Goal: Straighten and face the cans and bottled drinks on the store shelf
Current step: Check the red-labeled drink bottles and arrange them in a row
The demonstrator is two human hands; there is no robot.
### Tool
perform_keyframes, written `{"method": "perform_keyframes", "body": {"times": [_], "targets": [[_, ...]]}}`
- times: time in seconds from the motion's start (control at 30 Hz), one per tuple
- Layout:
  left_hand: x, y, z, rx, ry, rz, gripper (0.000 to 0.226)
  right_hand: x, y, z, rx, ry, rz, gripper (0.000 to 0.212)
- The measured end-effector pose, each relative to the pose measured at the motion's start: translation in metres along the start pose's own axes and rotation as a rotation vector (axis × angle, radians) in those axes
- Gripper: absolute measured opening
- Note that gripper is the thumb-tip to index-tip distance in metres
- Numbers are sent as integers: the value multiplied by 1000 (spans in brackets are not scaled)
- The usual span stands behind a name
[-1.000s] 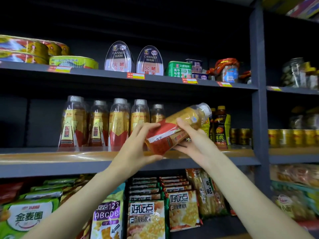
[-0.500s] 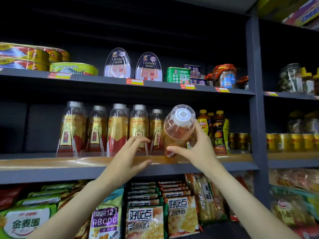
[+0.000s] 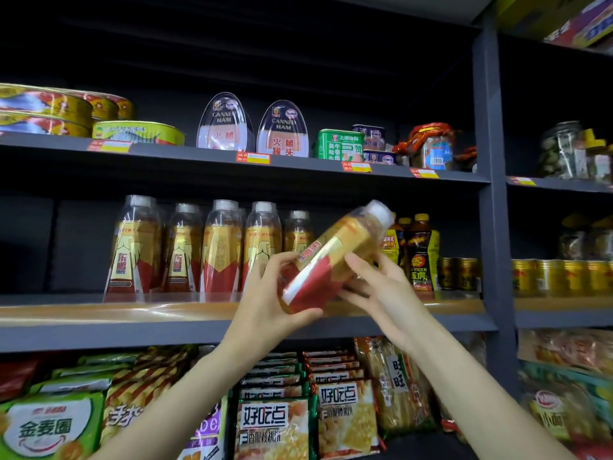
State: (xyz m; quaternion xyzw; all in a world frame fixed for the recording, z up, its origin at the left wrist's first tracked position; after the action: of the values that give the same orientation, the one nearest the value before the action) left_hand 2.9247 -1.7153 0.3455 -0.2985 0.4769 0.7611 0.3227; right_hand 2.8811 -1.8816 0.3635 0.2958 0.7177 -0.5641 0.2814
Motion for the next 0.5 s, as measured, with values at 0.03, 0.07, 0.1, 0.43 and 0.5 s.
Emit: {"method": "perform_keyframes", "body": {"times": [0.03, 0.07, 0.1, 0.43, 0.5], "targets": [[-1, 1, -1, -127, 92, -68, 77, -1, 3, -2, -2, 16, -30, 67], [-1, 3, -4, -260, 175, -171, 79, -1, 6, -3, -28, 53, -60, 67], [-1, 2, -7, -378, 248, -278, 81, -3, 9, -3, -64, 98, -79, 65], [-1, -8, -9, -69, -117, -88, 76, -11, 5, 13, -53, 11, 76, 59], [0, -6, -12, -115, -47, -126, 78, -12, 6, 12, -83, -7, 96, 61]]}}
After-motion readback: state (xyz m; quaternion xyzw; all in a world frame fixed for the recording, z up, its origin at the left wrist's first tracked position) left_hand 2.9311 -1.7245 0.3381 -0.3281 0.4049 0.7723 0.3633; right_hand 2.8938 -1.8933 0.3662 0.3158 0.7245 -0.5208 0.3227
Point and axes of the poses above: each hand's wrist, its own x-axis away from the middle knuckle, its own z-axis out of the back of the hand, y = z × x, the point moved 3 cm from there along -x, towards the middle knuckle, and after that the axes turned 13 degrees about z, right-handed, at the moved point
